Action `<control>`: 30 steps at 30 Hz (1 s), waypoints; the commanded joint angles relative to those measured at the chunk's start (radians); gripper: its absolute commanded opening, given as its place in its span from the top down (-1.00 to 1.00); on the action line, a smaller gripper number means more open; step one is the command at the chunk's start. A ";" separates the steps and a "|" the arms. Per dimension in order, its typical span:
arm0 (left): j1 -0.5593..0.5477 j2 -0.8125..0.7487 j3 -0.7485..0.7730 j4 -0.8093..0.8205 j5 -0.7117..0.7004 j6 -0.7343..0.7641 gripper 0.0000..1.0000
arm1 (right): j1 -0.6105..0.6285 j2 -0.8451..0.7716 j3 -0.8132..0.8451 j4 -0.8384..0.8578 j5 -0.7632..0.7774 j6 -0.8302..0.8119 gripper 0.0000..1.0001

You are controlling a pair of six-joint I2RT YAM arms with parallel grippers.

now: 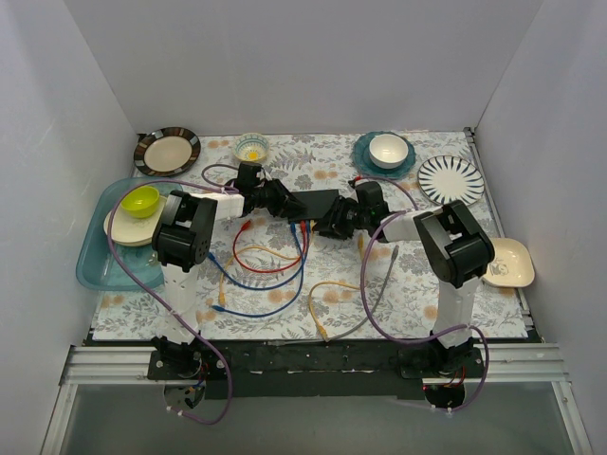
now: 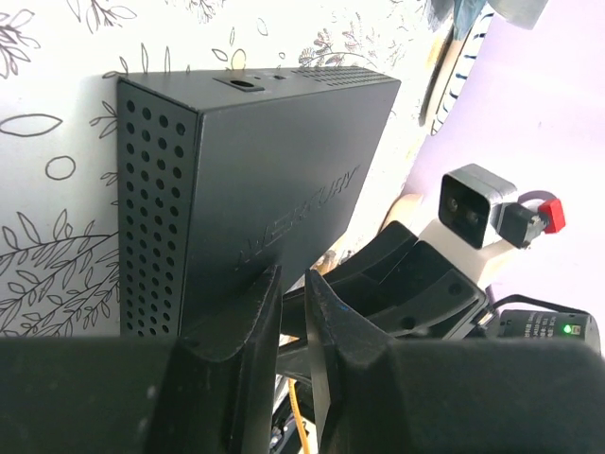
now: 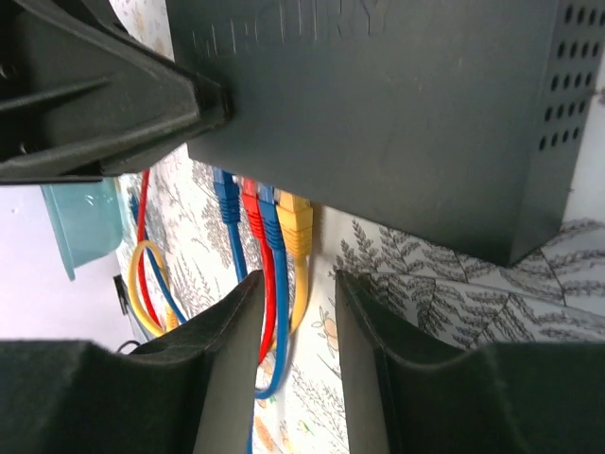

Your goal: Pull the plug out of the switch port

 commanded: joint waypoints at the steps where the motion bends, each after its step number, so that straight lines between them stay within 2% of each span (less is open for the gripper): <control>1: 0.008 -0.038 0.002 -0.061 -0.049 0.039 0.66 | 0.001 0.035 0.052 0.063 0.000 0.054 0.12; 7: 0.011 -0.024 0.022 -0.066 -0.037 0.040 0.66 | -0.001 0.082 0.063 0.096 0.031 0.155 0.14; 19: 0.011 -0.037 -0.022 -0.049 -0.032 0.034 0.66 | -0.010 0.145 -0.030 0.372 0.068 0.373 0.28; 23: 0.010 -0.037 -0.025 -0.046 -0.029 0.036 0.67 | -0.010 0.167 -0.061 0.481 0.080 0.446 0.28; 30: 0.010 -0.037 -0.027 -0.046 -0.028 0.047 0.69 | -0.010 0.188 -0.043 0.512 0.097 0.493 0.22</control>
